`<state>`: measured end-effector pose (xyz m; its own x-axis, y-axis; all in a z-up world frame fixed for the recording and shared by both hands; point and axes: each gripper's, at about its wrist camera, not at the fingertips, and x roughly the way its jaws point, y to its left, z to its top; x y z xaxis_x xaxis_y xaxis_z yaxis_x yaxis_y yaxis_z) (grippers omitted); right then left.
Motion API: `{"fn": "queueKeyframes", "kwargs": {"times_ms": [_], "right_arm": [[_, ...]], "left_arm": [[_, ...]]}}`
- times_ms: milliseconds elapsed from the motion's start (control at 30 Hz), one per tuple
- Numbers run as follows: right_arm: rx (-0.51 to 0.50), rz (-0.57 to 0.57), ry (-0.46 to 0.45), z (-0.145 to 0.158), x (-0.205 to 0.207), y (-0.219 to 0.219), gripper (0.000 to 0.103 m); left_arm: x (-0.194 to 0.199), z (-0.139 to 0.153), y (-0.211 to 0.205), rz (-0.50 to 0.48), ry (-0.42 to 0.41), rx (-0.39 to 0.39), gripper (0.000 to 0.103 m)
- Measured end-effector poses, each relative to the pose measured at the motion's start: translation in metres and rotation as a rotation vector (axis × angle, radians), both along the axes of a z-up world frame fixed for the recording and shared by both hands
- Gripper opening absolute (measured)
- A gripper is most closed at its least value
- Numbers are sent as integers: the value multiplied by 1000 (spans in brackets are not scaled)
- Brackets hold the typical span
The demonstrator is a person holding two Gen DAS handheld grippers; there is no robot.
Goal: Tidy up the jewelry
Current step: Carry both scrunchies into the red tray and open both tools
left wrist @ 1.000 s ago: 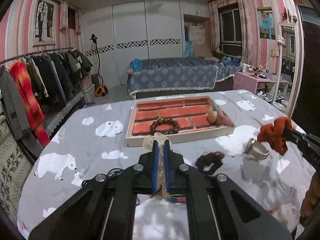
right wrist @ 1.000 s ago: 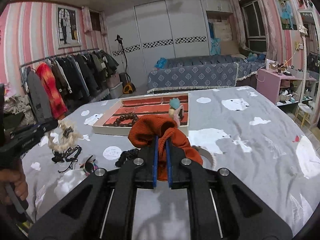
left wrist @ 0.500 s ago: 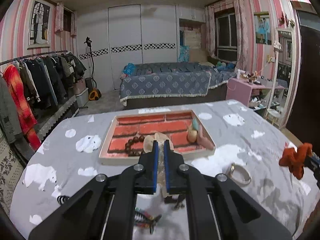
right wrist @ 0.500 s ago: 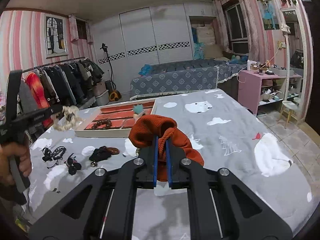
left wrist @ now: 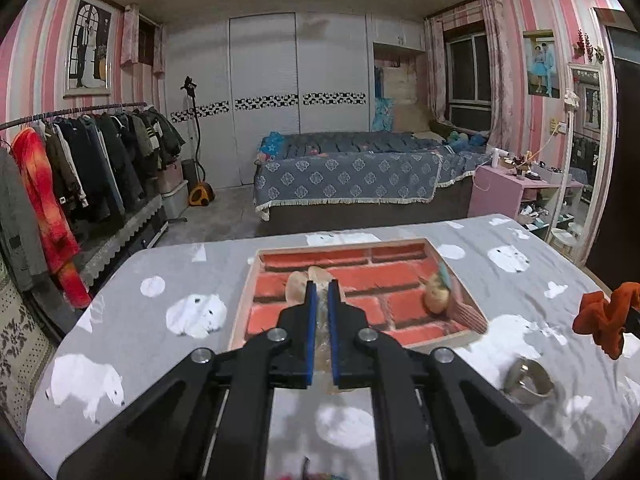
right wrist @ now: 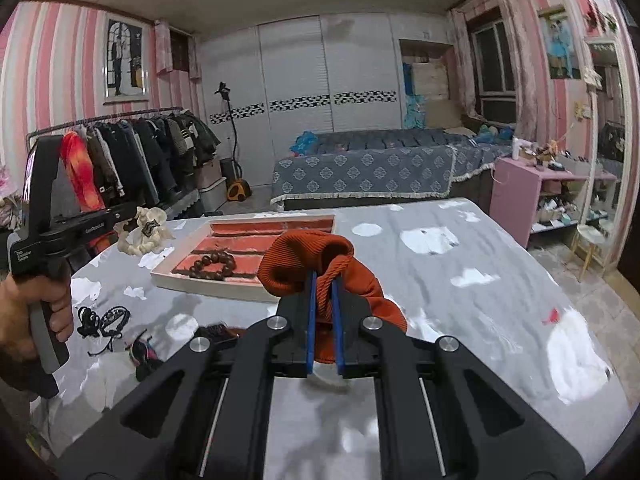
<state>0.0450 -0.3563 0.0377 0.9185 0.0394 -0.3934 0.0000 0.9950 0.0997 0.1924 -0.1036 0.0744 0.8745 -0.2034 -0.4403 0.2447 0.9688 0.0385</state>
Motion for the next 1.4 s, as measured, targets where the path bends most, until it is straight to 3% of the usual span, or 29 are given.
{"fn": "queueKeyframes", "kwargs": {"times_ms": [300, 533, 733, 1067, 1233, 1333, 1400], "right_arm": [[32, 76, 0, 12, 84, 42, 8], [-3, 99, 33, 4, 155, 72, 8], [-3, 91, 100, -19, 195, 76, 9], [-20, 93, 291, -79, 247, 89, 10], [-37, 95, 348, -99, 254, 90, 19], [-25, 91, 340, -98, 250, 86, 31], [-14, 95, 324, -93, 246, 86, 41]], "left_arm": [[51, -11, 19, -15, 34, -68, 6], [95, -37, 26, 5, 111, -140, 6], [119, -63, 18, 36, 137, -91, 6], [149, -106, 11, 2, 263, -42, 7], [154, -114, 16, 31, 289, -35, 10], [154, -124, 11, 19, 329, 2, 16], [150, -121, 7, 15, 323, 14, 42]]}}
